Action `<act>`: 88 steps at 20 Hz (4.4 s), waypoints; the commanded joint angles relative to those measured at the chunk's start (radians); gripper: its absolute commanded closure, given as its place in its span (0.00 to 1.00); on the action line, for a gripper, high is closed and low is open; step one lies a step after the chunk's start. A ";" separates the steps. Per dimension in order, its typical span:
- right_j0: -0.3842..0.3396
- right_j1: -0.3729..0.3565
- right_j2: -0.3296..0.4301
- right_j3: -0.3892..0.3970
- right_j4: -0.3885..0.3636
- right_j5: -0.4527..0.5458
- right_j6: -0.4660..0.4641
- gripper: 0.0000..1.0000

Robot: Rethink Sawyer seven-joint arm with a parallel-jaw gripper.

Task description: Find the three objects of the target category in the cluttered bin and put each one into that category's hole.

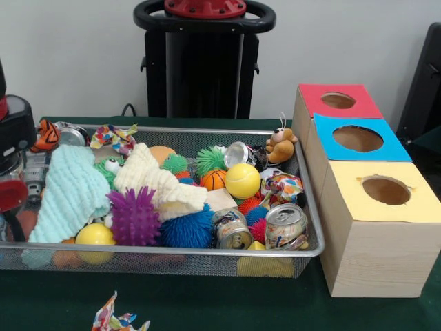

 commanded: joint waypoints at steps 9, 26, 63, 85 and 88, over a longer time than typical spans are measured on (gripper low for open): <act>-0.019 0.052 -0.011 -0.027 -0.066 -0.002 -0.113 0.00; 0.019 -0.025 -0.139 0.049 -0.101 -0.037 0.051 0.00; 0.131 0.235 -0.348 -0.074 0.008 -0.228 0.278 0.00; 0.153 0.066 -0.375 0.114 0.075 -0.115 0.183 1.00; 0.150 0.050 -0.369 0.142 0.081 -0.094 0.158 1.00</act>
